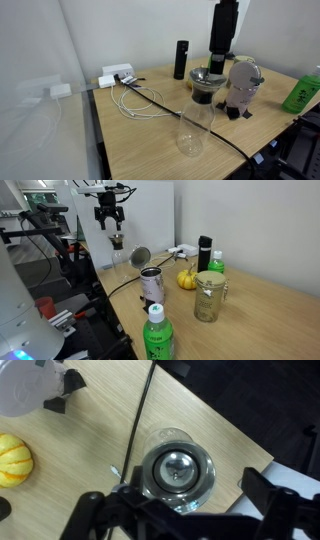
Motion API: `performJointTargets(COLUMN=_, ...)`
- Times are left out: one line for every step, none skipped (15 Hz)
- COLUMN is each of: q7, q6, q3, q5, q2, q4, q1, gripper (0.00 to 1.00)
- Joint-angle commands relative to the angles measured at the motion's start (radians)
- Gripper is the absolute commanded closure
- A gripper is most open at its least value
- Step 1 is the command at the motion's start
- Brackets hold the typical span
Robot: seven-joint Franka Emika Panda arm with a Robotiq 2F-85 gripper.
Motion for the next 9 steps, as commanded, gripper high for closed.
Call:
performJointTargets(q7=0.008, q6=0.045, q3=0.005, q5=-0.019, q2=0.034, q4=0.01, q1=0.001, gripper=0.0)
performJointTargets(q7=0.007, q6=0.053, q3=0.005, q5=-0.022, q2=0.041, q4=0.011, q1=0.001, gripper=0.0)
performJointTargets(q7=0.007, q6=0.058, q3=0.005, q5=-0.023, q2=0.048, q4=0.011, q1=0.002, gripper=0.0)
performJointTargets(q7=0.008, q6=0.063, q3=0.005, q5=-0.025, q2=0.053, q4=0.01, q1=0.002, gripper=0.0)
performJointTargets(q7=0.009, q6=0.066, q3=0.005, q5=-0.027, q2=0.056, q4=0.01, q1=0.001, gripper=0.0)
performJointTargets(q7=0.01, q6=0.069, q3=0.004, q5=-0.027, q2=0.058, q4=0.009, q1=0.001, gripper=0.0)
performJointTargets(q7=0.011, q6=0.069, q3=0.004, q5=-0.028, q2=0.059, q4=0.01, q1=0.001, gripper=0.0)
performJointTargets(q7=0.011, q6=0.068, q3=0.004, q5=-0.025, q2=0.057, q4=0.01, q1=0.002, gripper=0.0)
performJointTargets(q7=0.013, q6=0.065, q3=0.005, q5=-0.025, q2=0.056, q4=0.011, q1=0.003, gripper=0.0)
